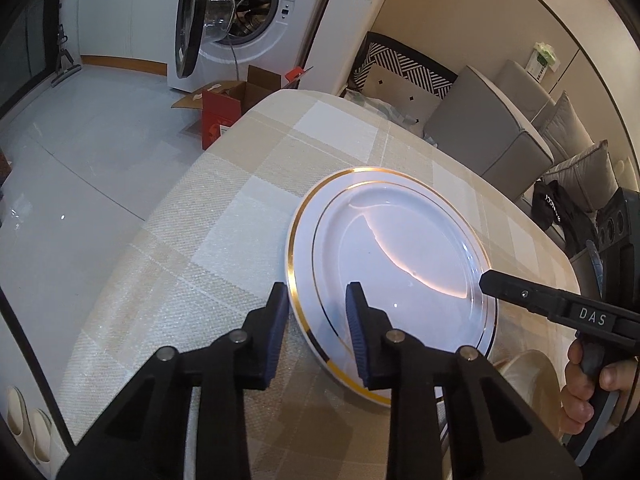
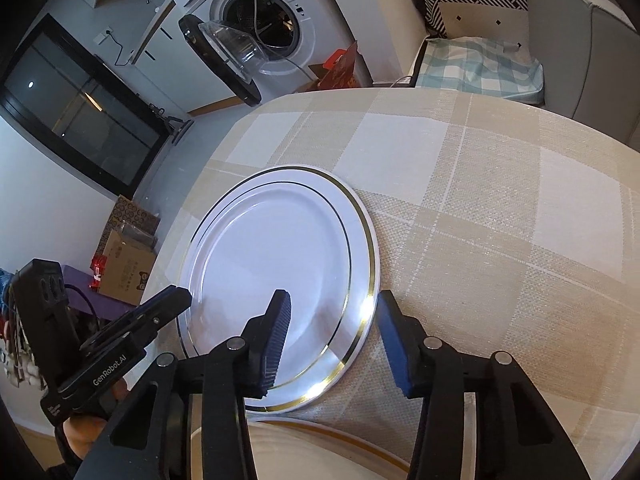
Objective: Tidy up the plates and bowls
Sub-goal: 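Lower the left gripper onto the white gold-rimmed plate rim and close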
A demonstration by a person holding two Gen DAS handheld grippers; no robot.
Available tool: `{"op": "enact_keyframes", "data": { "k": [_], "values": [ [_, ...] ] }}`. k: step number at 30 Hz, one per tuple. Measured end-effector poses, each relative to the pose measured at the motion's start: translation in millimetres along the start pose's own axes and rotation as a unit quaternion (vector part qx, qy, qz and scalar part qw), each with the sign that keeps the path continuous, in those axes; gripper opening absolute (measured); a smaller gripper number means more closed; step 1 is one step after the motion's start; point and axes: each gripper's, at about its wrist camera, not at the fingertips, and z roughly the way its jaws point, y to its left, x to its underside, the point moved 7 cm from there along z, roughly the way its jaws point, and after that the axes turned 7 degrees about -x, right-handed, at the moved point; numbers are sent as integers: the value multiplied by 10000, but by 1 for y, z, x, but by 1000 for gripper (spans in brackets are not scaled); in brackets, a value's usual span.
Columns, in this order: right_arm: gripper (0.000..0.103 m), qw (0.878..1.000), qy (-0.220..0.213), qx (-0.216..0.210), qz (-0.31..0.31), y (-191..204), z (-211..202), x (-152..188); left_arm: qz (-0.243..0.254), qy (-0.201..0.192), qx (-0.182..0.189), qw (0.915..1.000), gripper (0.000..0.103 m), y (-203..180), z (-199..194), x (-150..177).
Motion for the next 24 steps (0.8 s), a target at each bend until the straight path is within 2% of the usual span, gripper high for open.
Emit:
{"op": "enact_keyframes", "data": {
  "k": [7, 24],
  "values": [
    [31, 9999, -106, 63, 9, -3, -6, 1, -119, 0, 62, 9999, 24, 3, -1, 1],
    [31, 9986, -328, -357, 197, 1, -22, -1, -470, 267, 452, 9975, 24, 10, -2, 3]
  ]
}}
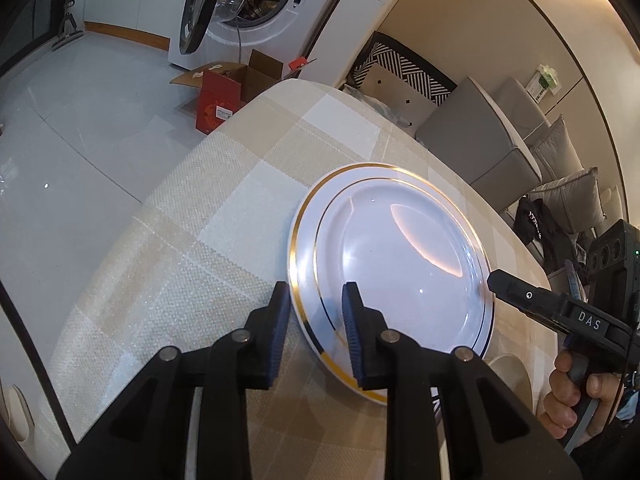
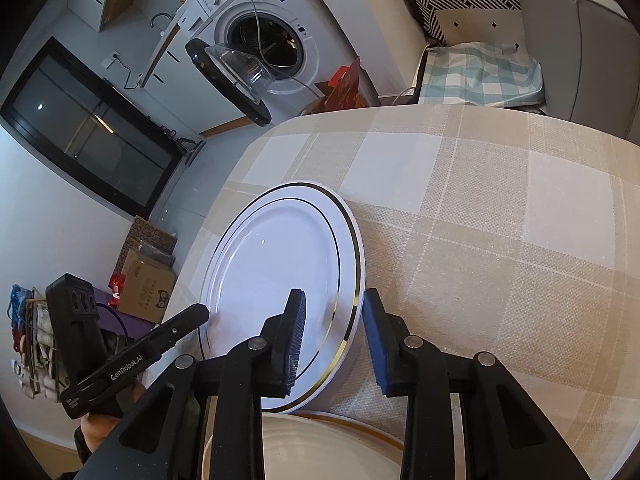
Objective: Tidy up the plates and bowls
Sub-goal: 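Lift the white gold-rimmed plate with the left gripper, tilting it up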
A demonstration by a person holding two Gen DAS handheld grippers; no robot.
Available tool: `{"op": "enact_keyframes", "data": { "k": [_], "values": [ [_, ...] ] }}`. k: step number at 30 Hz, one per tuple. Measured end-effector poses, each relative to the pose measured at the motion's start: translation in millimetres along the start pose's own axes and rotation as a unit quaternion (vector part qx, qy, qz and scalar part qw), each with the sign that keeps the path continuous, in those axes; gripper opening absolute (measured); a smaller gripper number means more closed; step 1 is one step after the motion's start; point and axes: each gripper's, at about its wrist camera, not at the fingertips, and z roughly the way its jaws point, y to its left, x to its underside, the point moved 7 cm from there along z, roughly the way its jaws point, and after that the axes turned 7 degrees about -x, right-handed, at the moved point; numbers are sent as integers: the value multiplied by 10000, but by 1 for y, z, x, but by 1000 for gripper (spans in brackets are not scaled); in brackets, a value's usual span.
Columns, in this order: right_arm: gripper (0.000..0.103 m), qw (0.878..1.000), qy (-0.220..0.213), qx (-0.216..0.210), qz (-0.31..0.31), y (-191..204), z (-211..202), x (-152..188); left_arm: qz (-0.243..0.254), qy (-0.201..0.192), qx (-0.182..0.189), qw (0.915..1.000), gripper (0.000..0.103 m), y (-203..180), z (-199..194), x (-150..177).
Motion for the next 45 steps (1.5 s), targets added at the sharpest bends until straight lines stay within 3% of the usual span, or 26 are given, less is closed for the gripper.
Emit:
{"op": "enact_keyframes", "data": {
  "k": [20, 24, 40, 45],
  "values": [
    [31, 9997, 158, 136, 150, -12, 15, 5, -240, 157, 526, 9982, 54, -7, 2, -5],
    [31, 9996, 150, 184, 132, -12, 16, 4, -310, 156, 571, 9978, 56, -8, 3, -6],
    [32, 9994, 63, 316, 125, -15, 17, 0, -961, 496, 1472, 9832, 55, 1, 3, -4],
    [32, 9994, 73, 307, 121, -15, 16, 1, -876, 596, 1434, 9840, 54, 2, 2, -3]
  ]
}}
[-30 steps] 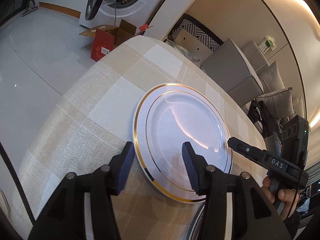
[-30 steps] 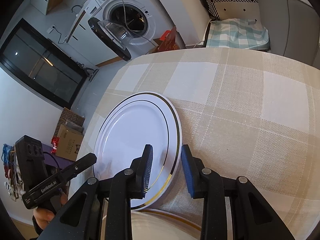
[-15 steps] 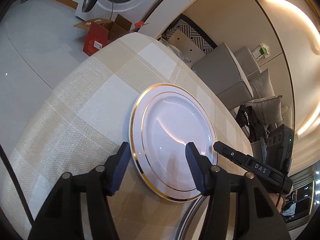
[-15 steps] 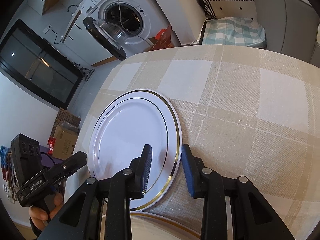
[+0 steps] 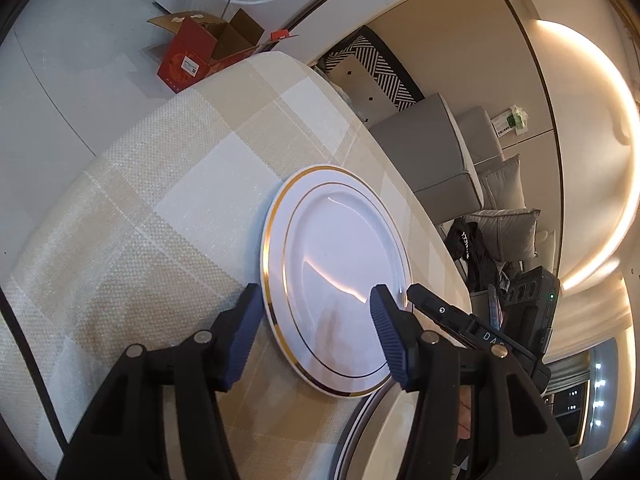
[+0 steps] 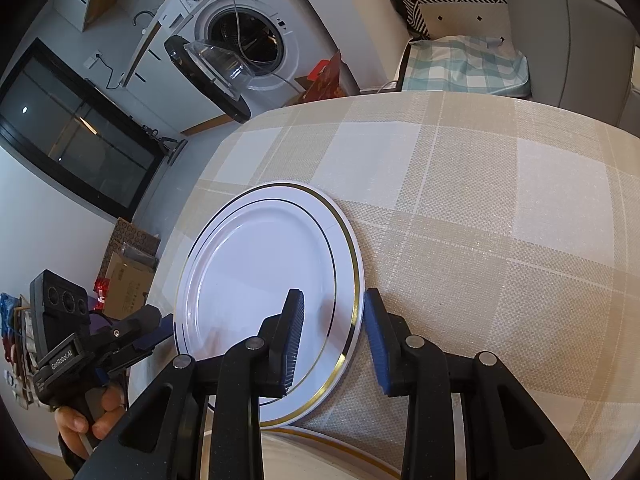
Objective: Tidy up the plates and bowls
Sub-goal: 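Lift the white gold-rimmed plate with the left gripper, tilting it up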
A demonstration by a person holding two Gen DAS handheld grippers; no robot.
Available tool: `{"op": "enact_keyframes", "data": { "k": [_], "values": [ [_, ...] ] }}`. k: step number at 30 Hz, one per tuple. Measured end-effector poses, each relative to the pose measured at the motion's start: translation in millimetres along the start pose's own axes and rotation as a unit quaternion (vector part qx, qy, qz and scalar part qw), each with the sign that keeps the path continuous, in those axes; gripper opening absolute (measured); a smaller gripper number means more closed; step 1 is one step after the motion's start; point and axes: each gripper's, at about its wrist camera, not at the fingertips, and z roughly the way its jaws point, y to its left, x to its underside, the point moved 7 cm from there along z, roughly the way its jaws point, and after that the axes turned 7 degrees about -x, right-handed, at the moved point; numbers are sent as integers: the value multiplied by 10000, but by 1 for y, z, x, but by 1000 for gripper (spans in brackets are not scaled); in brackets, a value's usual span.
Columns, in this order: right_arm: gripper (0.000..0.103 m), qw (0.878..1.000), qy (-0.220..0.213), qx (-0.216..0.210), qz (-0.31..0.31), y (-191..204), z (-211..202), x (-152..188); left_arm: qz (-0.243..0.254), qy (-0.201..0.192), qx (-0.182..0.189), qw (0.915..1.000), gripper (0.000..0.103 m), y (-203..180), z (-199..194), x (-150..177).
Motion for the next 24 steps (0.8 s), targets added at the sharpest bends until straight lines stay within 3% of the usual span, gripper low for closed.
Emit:
{"op": "enact_keyframes", "data": {
  "k": [4, 8, 10, 12, 14, 20, 24],
  "values": [
    [32, 10000, 41, -42, -27, -1, 0, 0, 396, 56, -232, 9989, 56, -6, 0, 4],
    [33, 9999, 71, -122, 1, -2, 0, -1, 278, 101, 69, 9995, 73, -10, 1, 1],
    [33, 9997, 74, -205, 57, -2, 0, 0, 186, 186, 238, 9994, 75, -12, 4, 1],
    [33, 9993, 129, -332, 73, 0, 2, 1, 88, 531, 641, 9965, 68, -20, 13, 9],
    [33, 9994, 157, -306, 14, 3, 3, 1, 356, 405, 431, 9976, 65, -25, 13, 12],
    [33, 9993, 155, -349, 42, 1, 2, 1, 417, 379, 258, 9981, 50, -20, 11, 11],
    [33, 9992, 164, -362, 59, 0, 0, 3, 553, 224, -31, 9982, 49, -19, 8, 9]
  ]
}}
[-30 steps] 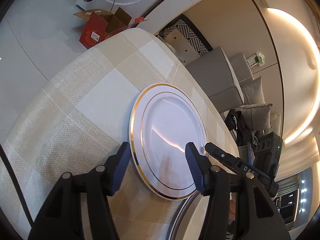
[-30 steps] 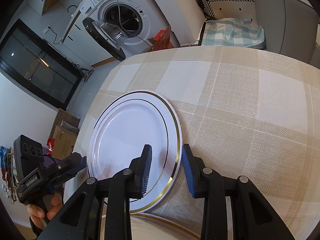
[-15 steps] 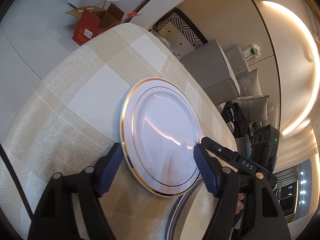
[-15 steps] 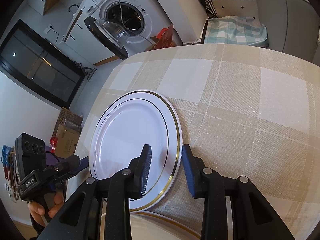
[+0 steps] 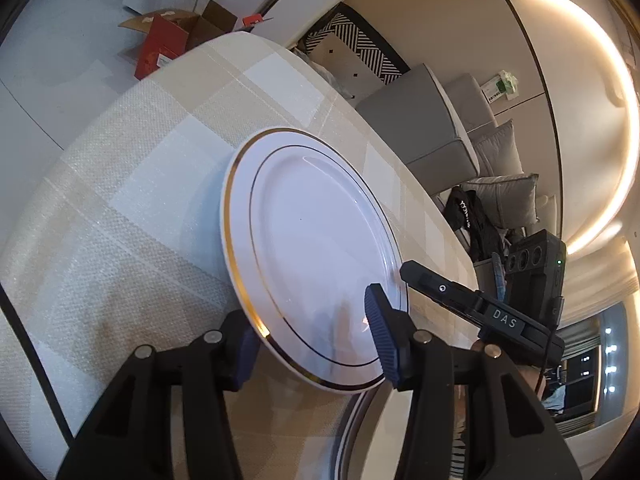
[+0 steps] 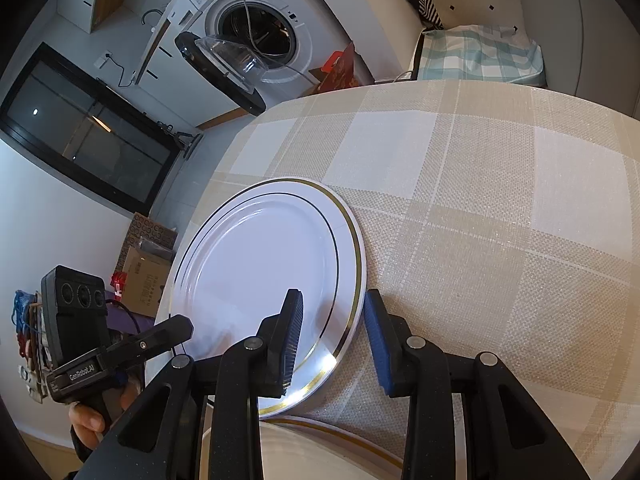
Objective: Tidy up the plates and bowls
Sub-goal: 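Lift the white gold-rimmed plate with the left gripper, tilting it up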
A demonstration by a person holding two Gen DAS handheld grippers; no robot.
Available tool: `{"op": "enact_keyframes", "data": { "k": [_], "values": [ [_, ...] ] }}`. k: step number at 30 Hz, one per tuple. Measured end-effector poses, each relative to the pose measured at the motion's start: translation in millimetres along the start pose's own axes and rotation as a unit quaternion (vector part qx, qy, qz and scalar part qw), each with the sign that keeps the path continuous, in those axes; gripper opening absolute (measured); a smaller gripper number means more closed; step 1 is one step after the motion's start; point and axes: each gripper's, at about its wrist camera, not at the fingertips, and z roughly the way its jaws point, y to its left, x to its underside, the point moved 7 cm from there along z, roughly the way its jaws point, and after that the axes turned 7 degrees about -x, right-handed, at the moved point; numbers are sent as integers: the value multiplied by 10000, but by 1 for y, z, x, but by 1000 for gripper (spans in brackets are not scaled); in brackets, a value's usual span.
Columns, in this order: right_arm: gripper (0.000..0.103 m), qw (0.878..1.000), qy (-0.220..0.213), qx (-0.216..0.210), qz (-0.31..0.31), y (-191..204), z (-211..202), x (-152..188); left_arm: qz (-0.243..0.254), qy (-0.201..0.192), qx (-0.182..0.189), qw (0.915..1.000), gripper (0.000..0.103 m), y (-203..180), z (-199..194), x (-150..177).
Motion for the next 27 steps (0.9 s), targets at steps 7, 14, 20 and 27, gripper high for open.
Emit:
{"op": "enact_keyframes", "data": {
  "k": [7, 14, 20, 27],
  "values": [
    [33, 9998, -72, -187, 39, 4, -4, 1, 115, -77, -290, 9995, 24, 10, 2, -3],
    [30, 9998, -146, -126, 13, 6, -6, -1, 346, -197, -301, 9988, 23, 5, 2, -2],
    [29, 9992, -257, -274, 157, 3, -10, -2, 479, -314, -224, 9981, 21, -3, -3, -6],
    [29, 9980, -27, -408, 478, -2, 0, 6, 196, -173, -143, 9996, 19, 9, 3, -3]
  ]
}}
